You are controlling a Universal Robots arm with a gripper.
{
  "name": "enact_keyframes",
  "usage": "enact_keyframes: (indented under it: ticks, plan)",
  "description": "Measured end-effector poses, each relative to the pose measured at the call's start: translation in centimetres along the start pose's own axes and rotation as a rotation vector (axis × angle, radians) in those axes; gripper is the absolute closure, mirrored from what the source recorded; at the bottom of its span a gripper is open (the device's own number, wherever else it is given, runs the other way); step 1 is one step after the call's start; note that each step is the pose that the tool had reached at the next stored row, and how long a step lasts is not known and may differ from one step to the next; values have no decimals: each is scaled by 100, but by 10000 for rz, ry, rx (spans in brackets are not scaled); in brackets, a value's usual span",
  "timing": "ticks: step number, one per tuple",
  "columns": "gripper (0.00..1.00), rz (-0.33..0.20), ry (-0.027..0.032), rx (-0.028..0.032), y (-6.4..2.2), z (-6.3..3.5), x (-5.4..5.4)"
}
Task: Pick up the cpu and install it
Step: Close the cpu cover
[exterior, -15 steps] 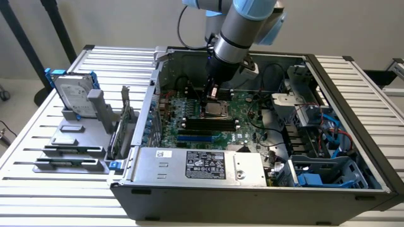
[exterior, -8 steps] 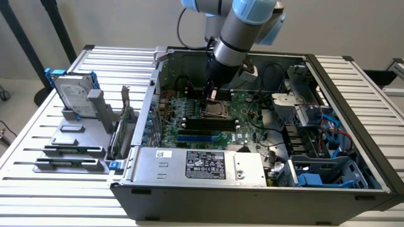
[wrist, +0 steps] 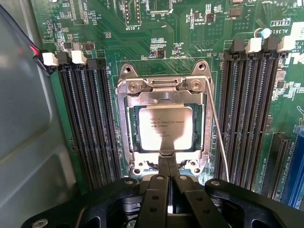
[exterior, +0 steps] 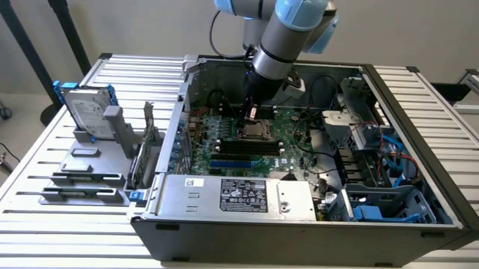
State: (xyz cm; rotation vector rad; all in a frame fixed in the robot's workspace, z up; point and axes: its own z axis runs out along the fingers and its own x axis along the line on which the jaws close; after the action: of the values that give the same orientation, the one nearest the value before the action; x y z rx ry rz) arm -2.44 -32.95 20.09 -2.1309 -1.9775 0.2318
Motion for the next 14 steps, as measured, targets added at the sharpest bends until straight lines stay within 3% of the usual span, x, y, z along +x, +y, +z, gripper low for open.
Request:
enact_keyframes:
  ticks: [8, 14]
  plan:
    - [89, -9, 43, 46, -34, -62, -13]
    - [89, -22, 87, 60, -149, -121, -85]
